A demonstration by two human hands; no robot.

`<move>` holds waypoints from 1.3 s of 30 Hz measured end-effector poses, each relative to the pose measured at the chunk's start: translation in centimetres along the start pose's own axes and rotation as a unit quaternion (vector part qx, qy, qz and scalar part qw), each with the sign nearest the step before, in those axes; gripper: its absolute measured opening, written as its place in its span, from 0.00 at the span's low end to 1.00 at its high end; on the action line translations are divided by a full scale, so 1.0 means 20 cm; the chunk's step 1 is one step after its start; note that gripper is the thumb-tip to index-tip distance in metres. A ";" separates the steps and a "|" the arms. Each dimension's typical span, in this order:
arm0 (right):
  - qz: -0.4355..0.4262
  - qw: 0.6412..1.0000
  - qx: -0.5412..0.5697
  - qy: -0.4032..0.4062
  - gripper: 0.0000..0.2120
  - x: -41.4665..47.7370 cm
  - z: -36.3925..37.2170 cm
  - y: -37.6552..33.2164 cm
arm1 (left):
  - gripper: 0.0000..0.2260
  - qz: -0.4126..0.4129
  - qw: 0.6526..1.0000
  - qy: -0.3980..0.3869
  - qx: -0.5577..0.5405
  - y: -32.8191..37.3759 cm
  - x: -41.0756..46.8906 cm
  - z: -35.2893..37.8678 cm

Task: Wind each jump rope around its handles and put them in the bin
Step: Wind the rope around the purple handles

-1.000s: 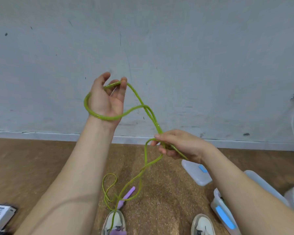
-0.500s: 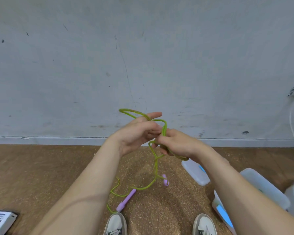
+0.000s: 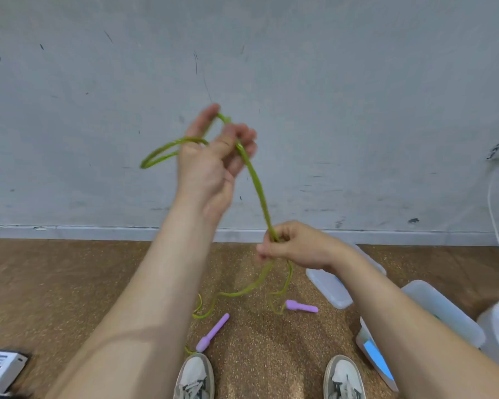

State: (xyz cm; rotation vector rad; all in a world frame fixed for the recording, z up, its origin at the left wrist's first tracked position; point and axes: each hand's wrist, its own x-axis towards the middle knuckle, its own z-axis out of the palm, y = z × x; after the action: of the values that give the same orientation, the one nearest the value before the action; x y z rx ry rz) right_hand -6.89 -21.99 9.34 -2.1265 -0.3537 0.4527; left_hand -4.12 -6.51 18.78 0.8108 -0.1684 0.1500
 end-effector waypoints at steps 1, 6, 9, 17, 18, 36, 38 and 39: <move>0.031 0.997 -0.064 -0.032 0.12 -0.01 0.00 0.03 | 0.14 0.034 0.998 0.020 -0.049 0.07 0.04 -0.02; 0.091 0.992 0.083 -0.020 0.17 -0.05 -0.01 0.01 | 0.20 0.089 0.976 0.157 0.122 0.22 0.15 -0.29; 0.086 0.956 0.273 0.071 0.16 -0.04 -0.06 -0.04 | 0.27 -0.122 0.792 0.121 0.586 0.05 0.11 -0.46; 0.112 0.871 0.448 0.167 0.16 0.05 -0.04 -0.08 | 0.18 -0.286 0.746 -0.250 0.547 -0.17 -0.13 -0.27; 0.106 0.871 0.445 0.178 0.16 0.05 -0.04 -0.09 | 0.16 -0.303 0.733 -0.306 0.527 -0.19 -0.16 -0.25; 0.020 0.912 0.410 0.028 0.34 0.05 0.01 -0.11 | 0.20 -0.208 0.847 -0.168 0.460 -0.18 -0.15 -0.17; 0.021 0.928 0.370 0.035 0.33 0.05 0.02 -0.11 | 0.17 -0.205 0.821 -0.200 0.494 -0.18 -0.15 -0.17; 0.024 0.930 0.365 0.040 0.32 0.06 0.03 -0.11 | 0.15 -0.210 0.812 -0.215 0.500 -0.18 -0.16 -0.17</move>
State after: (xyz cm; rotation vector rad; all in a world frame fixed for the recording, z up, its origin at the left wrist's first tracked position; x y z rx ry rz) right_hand -6.29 -19.94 10.57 -1.4196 -0.0596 0.4382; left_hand -6.17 -6.62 13.25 1.9212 -0.3401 -0.4184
